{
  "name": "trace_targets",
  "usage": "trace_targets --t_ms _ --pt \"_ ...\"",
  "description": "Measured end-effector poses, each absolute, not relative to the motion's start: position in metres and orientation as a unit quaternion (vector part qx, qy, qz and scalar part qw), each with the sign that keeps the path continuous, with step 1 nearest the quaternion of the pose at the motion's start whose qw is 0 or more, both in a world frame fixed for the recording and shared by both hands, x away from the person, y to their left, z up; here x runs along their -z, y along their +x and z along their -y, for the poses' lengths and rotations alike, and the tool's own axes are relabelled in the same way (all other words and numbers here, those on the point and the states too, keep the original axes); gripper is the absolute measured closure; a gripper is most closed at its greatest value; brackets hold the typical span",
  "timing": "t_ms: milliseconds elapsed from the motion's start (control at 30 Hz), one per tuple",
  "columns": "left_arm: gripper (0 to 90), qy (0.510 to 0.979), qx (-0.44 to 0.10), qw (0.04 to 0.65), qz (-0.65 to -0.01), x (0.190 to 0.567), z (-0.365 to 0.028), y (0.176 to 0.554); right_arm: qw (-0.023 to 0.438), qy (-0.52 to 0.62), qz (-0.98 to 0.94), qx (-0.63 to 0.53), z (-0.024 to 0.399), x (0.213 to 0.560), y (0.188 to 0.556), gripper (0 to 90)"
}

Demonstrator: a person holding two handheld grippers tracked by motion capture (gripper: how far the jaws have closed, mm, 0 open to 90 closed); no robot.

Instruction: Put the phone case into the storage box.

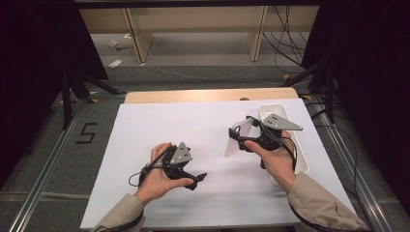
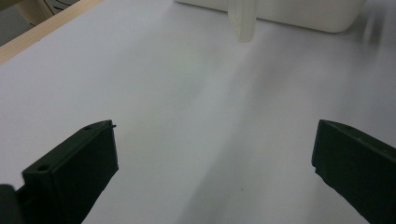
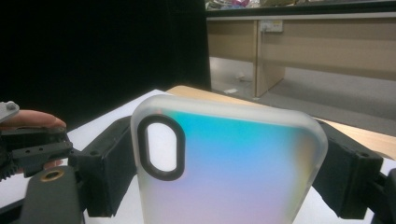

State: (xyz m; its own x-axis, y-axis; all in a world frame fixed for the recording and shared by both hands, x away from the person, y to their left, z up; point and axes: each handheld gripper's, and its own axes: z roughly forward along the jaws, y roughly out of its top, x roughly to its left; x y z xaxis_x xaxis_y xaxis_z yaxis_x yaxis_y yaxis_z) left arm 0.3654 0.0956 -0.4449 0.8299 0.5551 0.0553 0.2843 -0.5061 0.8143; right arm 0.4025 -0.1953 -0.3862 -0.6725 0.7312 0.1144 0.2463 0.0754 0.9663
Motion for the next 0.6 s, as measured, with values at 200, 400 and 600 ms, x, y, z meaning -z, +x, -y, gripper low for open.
trace_targets --t_ms 200,400,600 --pt "0.7 0.855 -0.155 0.431 -0.244 0.447 -0.101 0.365 0.206 0.345 -0.707 -0.581 0.196 0.386 0.403 18.1" --pt "1.0 0.854 -0.155 0.431 -0.247 0.447 -0.107 0.363 0.208 0.348 -0.704 -0.583 0.199 0.383 0.404 18.1" --pt "1.0 0.854 -0.155 0.430 -0.248 0.448 -0.111 0.362 0.215 0.352 -0.699 -0.584 0.204 0.379 0.406 18.1"
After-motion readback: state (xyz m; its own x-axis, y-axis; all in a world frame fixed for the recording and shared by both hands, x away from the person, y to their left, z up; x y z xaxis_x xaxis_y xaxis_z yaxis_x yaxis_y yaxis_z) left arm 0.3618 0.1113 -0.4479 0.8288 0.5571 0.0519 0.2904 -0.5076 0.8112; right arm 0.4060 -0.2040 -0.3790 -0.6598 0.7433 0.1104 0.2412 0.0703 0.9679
